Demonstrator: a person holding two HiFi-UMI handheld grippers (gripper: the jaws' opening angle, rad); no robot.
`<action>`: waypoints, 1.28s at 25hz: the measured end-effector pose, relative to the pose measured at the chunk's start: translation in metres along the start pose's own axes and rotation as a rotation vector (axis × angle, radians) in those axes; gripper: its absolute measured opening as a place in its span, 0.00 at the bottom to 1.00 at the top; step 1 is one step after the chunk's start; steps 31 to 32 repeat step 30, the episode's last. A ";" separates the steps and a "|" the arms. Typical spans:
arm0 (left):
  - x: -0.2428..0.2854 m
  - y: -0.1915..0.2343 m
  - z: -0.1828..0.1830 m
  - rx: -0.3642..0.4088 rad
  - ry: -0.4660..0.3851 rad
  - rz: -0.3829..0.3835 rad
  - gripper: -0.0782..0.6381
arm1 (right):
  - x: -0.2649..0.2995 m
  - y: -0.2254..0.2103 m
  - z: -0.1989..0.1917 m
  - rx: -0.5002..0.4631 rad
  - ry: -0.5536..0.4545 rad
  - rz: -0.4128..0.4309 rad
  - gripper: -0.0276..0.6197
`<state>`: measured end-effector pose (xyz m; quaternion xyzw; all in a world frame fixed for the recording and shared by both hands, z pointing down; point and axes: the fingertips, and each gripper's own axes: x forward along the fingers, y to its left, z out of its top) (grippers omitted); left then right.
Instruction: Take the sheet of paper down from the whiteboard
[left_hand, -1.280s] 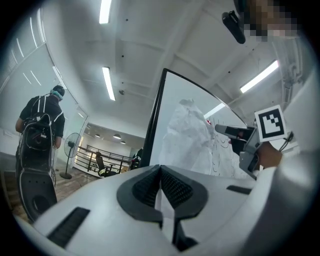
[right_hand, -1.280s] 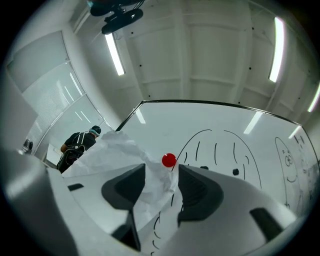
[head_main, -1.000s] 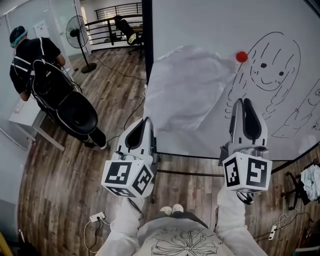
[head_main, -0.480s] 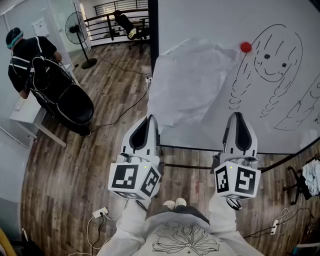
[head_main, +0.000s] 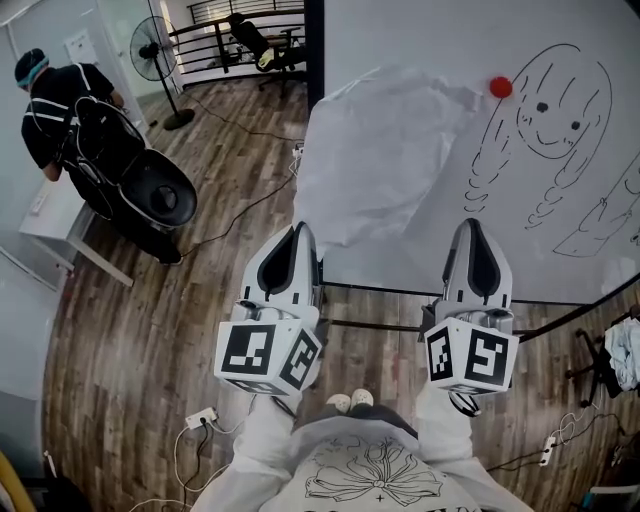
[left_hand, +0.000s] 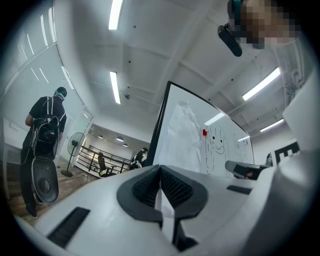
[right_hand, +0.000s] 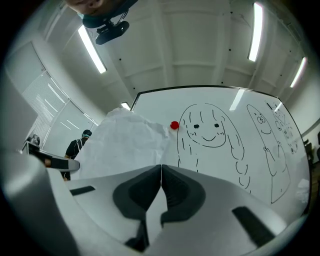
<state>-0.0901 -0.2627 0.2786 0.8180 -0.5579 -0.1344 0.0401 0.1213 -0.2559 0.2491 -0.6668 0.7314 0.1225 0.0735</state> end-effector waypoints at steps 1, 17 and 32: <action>0.000 0.001 0.001 0.002 -0.002 0.003 0.12 | 0.001 0.001 0.000 -0.003 -0.001 0.003 0.05; 0.005 -0.002 0.002 0.066 0.003 0.019 0.12 | 0.009 0.009 -0.006 -0.019 0.020 0.028 0.05; 0.008 -0.010 0.000 0.085 0.010 0.010 0.12 | 0.010 0.013 -0.011 -0.032 0.036 0.037 0.05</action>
